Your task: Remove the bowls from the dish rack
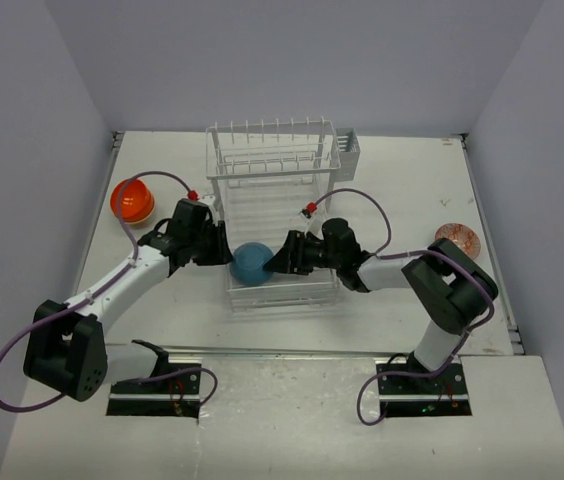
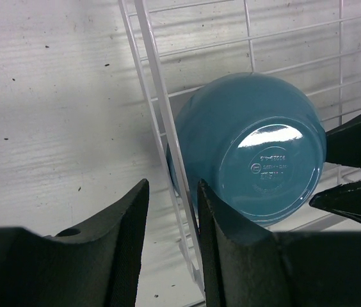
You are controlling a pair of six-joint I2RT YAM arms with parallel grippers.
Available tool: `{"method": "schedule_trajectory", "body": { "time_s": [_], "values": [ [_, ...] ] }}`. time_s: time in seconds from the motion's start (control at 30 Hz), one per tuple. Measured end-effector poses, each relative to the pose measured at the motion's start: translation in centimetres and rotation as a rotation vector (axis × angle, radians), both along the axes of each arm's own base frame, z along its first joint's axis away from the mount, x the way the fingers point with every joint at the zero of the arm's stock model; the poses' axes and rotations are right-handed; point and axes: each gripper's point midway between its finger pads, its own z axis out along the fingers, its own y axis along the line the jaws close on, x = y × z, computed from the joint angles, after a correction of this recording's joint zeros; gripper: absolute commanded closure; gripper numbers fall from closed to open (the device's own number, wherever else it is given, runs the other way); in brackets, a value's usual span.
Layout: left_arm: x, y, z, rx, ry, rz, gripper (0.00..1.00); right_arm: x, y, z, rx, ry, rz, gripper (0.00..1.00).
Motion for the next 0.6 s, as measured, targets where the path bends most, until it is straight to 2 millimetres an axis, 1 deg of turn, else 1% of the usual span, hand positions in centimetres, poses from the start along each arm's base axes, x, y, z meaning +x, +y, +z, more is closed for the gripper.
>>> {"method": "schedule_trajectory", "body": {
  "time_s": [0.2,0.3,0.47,0.6],
  "values": [
    [0.1,0.3,0.0,0.014,-0.009,0.004,0.62,0.1,0.4,-0.6,0.024,0.011,0.011,0.51],
    [0.1,0.2,0.1,0.012,-0.008,0.001,0.62,0.1,0.9,-0.5,0.056,0.013,0.025,0.54],
    [0.0,0.2,0.0,0.009,-0.005,-0.004,0.62,0.0,1.9,1.5,0.144,-0.040,0.058,0.55],
    [0.0,0.2,0.0,0.009,-0.004,-0.005,0.63,0.1,2.2,2.8,0.190,-0.074,0.062,0.52]
  ]
}}
